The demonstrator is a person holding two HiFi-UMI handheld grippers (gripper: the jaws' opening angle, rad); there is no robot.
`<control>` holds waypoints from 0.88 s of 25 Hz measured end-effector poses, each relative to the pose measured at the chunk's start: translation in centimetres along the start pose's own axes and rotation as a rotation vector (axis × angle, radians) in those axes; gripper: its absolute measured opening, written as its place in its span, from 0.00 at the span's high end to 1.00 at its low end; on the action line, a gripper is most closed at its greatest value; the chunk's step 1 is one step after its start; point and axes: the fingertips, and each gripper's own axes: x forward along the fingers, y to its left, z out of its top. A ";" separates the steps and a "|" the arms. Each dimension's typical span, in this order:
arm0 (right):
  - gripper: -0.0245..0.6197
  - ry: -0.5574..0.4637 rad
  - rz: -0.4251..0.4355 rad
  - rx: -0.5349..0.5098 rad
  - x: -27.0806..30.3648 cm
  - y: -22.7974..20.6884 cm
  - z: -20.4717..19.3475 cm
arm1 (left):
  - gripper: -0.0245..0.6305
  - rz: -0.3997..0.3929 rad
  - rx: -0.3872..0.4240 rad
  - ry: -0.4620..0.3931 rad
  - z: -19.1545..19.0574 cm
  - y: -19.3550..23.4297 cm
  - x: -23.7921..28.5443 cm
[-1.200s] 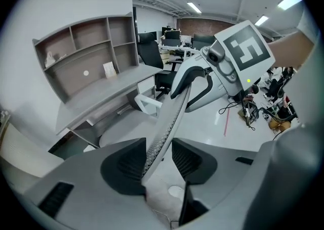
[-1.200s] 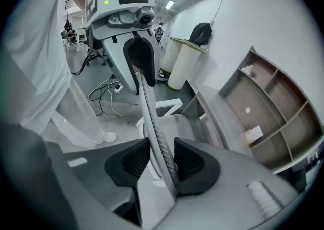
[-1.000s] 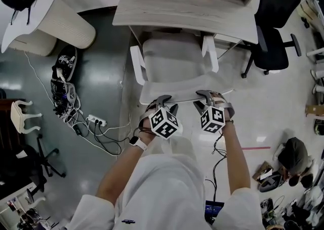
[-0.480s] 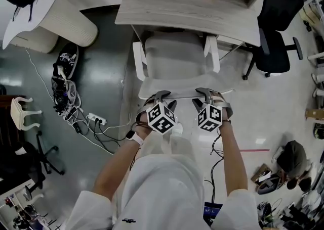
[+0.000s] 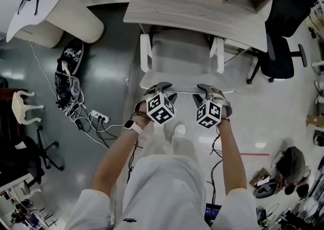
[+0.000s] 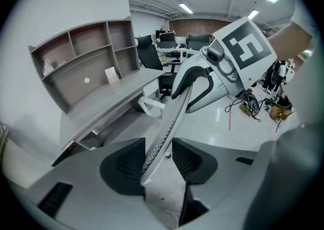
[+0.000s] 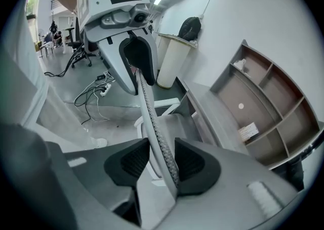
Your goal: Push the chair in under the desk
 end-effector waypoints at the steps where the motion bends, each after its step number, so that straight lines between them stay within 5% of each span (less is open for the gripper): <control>1: 0.70 0.001 -0.006 0.002 0.2 -0.3 0.2 | 0.71 -0.004 0.002 0.003 0.0 0.4 0.0; 12: 0.72 0.048 0.016 0.046 2.9 -2.1 2.7 | 0.71 -0.004 0.058 -0.011 -0.2 4.9 0.4; 22: 0.72 0.101 0.026 0.091 2.9 -0.9 3.0 | 0.71 -0.024 0.108 -0.024 -1.1 4.8 -0.1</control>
